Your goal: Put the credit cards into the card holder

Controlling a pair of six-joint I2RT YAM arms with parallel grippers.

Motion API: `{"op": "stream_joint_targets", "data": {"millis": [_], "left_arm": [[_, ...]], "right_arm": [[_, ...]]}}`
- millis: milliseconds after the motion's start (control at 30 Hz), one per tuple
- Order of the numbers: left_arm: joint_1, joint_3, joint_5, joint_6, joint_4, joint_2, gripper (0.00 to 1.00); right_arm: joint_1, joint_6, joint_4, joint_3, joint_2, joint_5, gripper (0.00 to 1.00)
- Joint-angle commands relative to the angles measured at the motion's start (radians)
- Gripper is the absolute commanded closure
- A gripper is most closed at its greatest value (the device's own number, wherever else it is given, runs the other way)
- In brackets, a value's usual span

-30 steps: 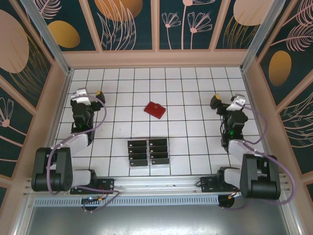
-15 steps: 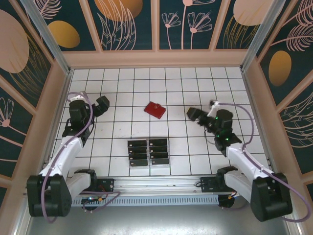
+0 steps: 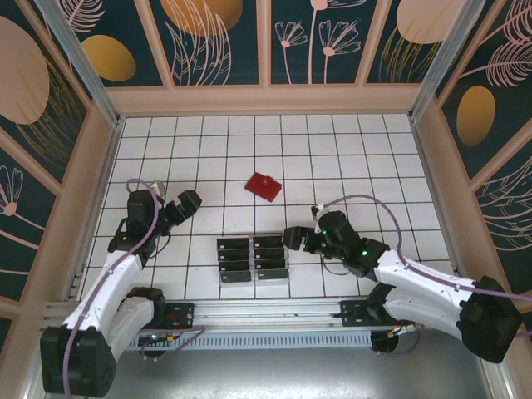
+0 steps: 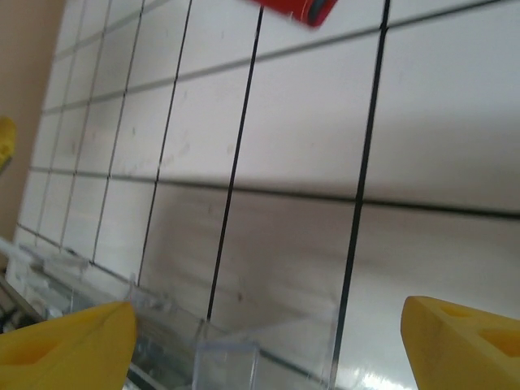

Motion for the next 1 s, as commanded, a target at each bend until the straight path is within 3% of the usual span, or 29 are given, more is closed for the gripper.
{"op": "stream_joint_targets", "data": {"millis": [0,167,300,533,967], "left_arm": [[-0.007,0.011,0.066,-0.040,-0.103,-0.079,0.01],[-0.051,0.034,0.102,-0.039,-0.206,-0.098,0.01],[-0.078,0.047,0.096,-0.036,-0.262,-0.124,0.01],[-0.145,0.038,0.103,-0.075,-0.273,-0.146,0.01],[-0.418,-0.040,-0.018,-0.233,-0.133,-0.081,0.01]], "right_arm": [[0.109,0.052,-0.126,0.079,0.019,0.146,0.15],[0.243,0.078,-0.270,0.169,0.095,0.284,0.14],[0.285,0.100,-0.312,0.189,0.161,0.327,0.12],[0.293,0.109,-0.276,0.170,0.184,0.320,0.11],[0.289,0.114,-0.231,0.141,0.198,0.325,0.11]]}}
